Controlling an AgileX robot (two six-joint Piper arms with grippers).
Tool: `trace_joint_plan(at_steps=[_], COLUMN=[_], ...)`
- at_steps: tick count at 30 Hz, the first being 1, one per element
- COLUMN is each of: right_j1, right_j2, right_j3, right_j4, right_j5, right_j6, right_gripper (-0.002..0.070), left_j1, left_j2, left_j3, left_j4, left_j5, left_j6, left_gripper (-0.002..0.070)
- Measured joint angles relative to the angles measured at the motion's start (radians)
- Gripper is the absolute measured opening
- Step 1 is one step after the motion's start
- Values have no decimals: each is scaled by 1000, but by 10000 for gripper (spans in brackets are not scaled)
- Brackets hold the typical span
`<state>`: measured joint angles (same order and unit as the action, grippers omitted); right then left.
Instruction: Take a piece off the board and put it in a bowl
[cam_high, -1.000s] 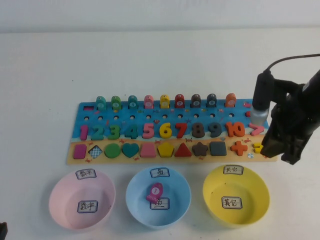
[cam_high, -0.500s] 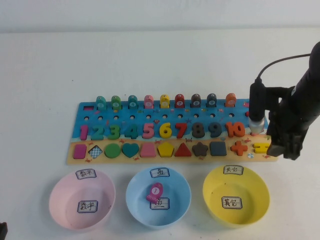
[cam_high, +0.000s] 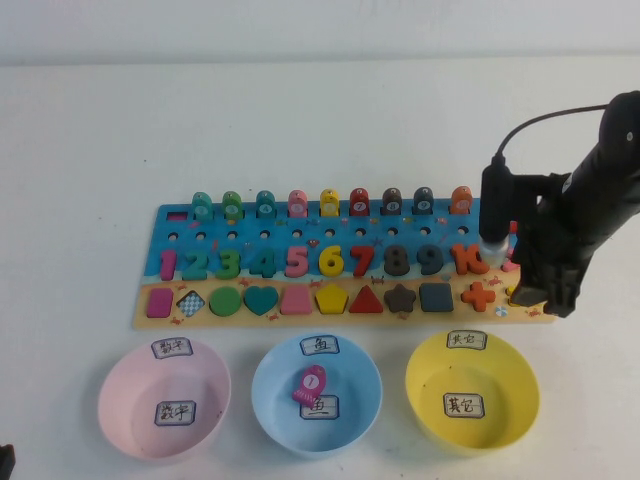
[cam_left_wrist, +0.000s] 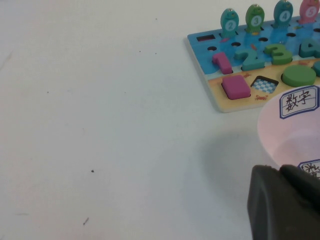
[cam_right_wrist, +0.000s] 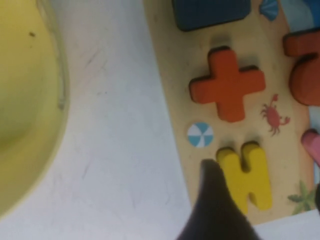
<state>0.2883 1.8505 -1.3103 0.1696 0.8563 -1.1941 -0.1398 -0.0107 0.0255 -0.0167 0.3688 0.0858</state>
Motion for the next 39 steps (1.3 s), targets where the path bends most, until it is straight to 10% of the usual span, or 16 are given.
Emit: trace_joint_plan(at_steps=[39], right_j1=[-6], right_j2=[29], right_j3=[0], right_j4=[-37], right_j5=[-24], right_j6=[-3], right_gripper=[328], left_j1=[0], left_j2=[0], left_j3=[0], left_j4=[0], left_j5=[0], left_j6=[0], left_gripper=[-4])
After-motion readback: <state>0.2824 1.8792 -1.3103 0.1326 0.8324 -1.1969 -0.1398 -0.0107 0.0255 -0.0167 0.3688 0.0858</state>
